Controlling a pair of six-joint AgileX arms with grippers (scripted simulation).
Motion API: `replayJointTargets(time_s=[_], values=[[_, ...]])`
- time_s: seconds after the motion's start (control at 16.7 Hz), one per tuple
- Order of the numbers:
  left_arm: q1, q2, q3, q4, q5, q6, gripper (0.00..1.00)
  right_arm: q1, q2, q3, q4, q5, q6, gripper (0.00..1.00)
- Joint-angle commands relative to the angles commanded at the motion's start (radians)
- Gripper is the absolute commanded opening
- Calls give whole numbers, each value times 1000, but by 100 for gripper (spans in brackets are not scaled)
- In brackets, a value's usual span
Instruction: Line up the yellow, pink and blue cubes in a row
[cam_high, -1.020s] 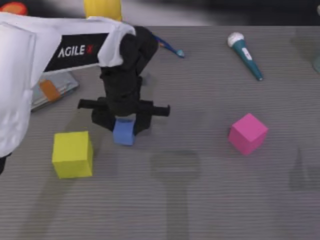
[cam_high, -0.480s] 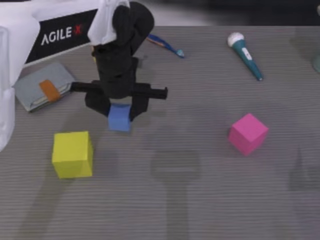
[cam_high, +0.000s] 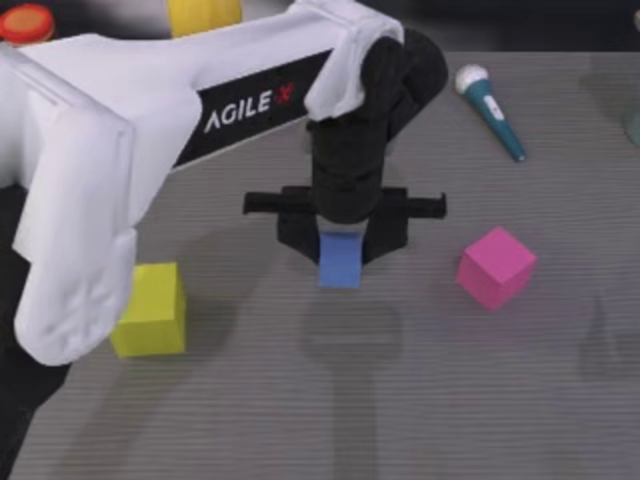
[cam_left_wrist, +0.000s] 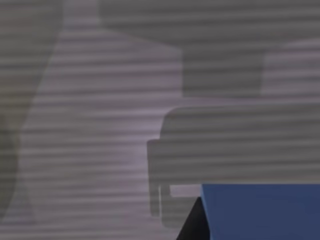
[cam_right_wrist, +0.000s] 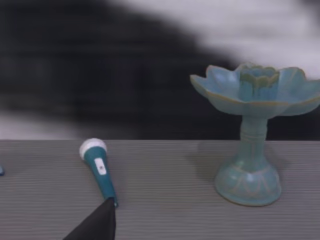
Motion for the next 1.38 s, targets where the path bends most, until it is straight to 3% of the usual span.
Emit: replayJointTargets(time_s=[0.24, 0.42, 0.78, 1.14, 1.38], values=[[-172, 59, 135, -77, -5, -237, 0, 0, 0, 0, 0, 0, 0, 100], [-240, 73, 186, -102, -8, -312, 0, 0, 0, 0, 0, 0, 0, 100], [-240, 71, 169, -83, -8, -312, 0, 0, 0, 0, 0, 0, 0, 100], [-242, 103, 2, 118, -8, -315, 0, 0, 0, 0, 0, 0, 0, 100], [-244, 110, -25, 147, -8, -316, 0, 0, 0, 0, 0, 0, 0, 100]])
